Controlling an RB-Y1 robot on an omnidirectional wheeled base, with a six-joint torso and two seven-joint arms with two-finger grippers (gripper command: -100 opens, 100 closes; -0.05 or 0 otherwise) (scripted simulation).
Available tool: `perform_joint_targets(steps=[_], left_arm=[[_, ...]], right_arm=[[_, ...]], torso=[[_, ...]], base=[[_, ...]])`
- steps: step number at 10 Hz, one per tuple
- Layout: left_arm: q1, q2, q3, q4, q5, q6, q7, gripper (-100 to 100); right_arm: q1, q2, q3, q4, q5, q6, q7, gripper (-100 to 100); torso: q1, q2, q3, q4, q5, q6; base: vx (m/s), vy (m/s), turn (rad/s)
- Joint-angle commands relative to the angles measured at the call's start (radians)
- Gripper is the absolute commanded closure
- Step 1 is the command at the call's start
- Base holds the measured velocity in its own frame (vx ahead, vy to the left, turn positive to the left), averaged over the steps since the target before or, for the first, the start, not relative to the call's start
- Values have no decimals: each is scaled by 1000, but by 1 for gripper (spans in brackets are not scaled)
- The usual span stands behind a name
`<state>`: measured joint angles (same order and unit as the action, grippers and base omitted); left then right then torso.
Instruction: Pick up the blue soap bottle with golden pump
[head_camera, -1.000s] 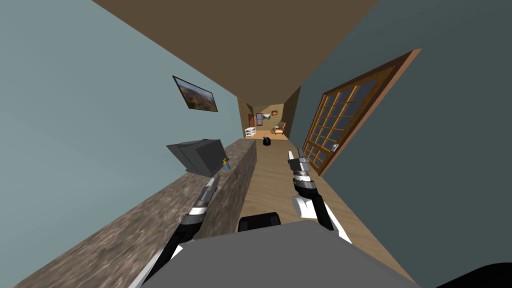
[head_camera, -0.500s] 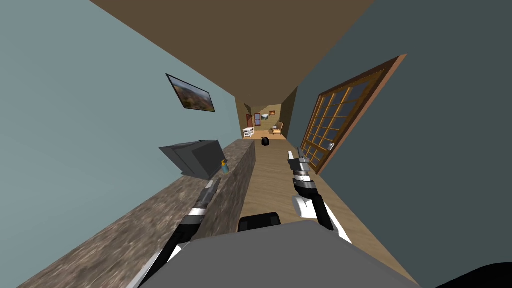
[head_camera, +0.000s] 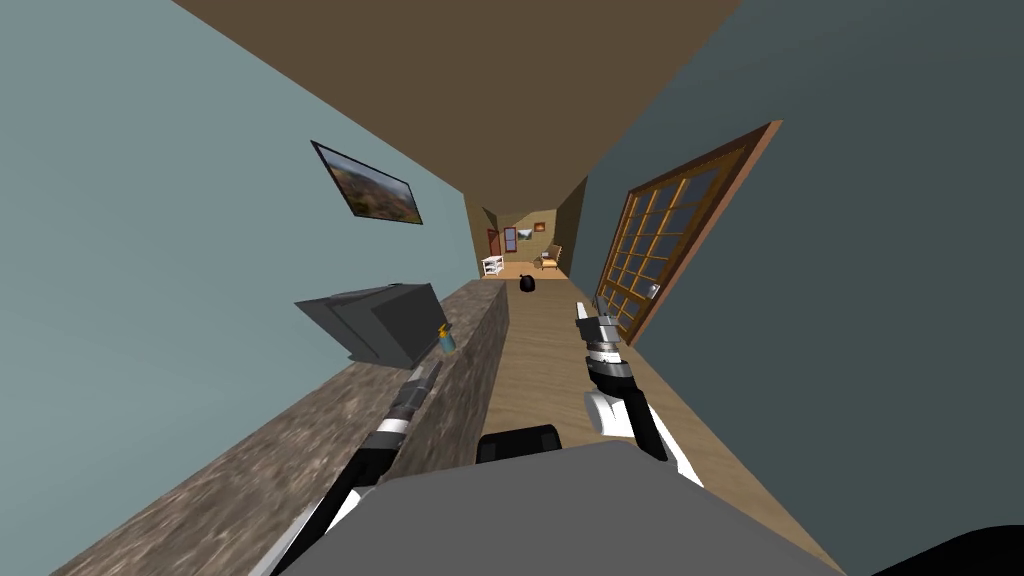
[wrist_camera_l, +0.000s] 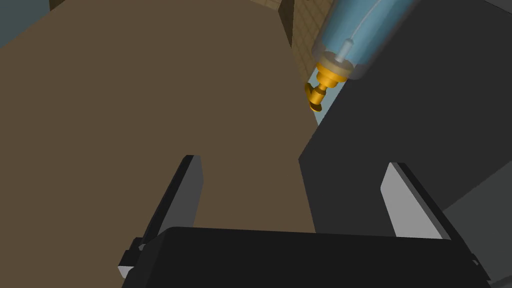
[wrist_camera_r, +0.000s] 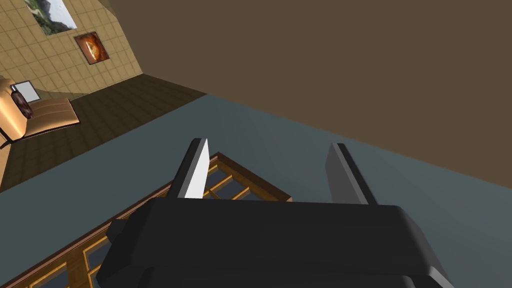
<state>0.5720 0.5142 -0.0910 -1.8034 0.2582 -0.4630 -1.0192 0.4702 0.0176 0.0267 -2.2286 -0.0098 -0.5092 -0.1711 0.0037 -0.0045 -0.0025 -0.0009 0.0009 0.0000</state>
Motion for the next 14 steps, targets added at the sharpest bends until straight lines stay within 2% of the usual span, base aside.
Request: perform_joint_targets(steps=[1,4,8,9,10,11,12,13,14], left_arm=[[-8,23,3,29,18,17,-47,-100],[-24,49,2,65,42,50,-118,-100],[-49,80,2,97,67,84,-191,-100],[-58,86,4,100,72,89,-203,-100],[-52,82,4,94,68,86,-193,-100],[-53,83,4,95,69,88,-196,0],[-103,113,-12,145,27,38,-146,-100],[-108,113,-12,172,27,12,-127,-100],[-108,113,-12,202,27,1,-127,-100]], right_arm=[[0,0,0,0,0,0,0,0],[0,0,0,0,0,0,0,0],[0,0,0,0,0,0,0,0],[0,0,0,0,0,0,0,0],[0,0,0,0,0,0,0,0],[0,0,0,0,0,0,0,0],[0,0,0,0,0,0,0,0],[0,0,0,0,0,0,0,0],[0,0,0,0,0,0,0,0]], torso=[[0,0,0,0,0,0],[-1,-1,0,0,0,0],[-2,-1,-1,0,0,0],[-3,-3,-2,-1,-1,0],[-3,-6,-3,-1,-1,0],[-4,-2,-2,-1,-1,-1],[-4,1,1,0,-1,0],[-8,-1,0,0,-1,-1],[-11,-2,-1,-1,-2,0]], base=[[57,56,-102],[66,39,-80],[80,24,-91],[157,15,-130],[72,9,-24],[12,2,4],[77,-61,217],[96,-111,154],[49,-73,19]])
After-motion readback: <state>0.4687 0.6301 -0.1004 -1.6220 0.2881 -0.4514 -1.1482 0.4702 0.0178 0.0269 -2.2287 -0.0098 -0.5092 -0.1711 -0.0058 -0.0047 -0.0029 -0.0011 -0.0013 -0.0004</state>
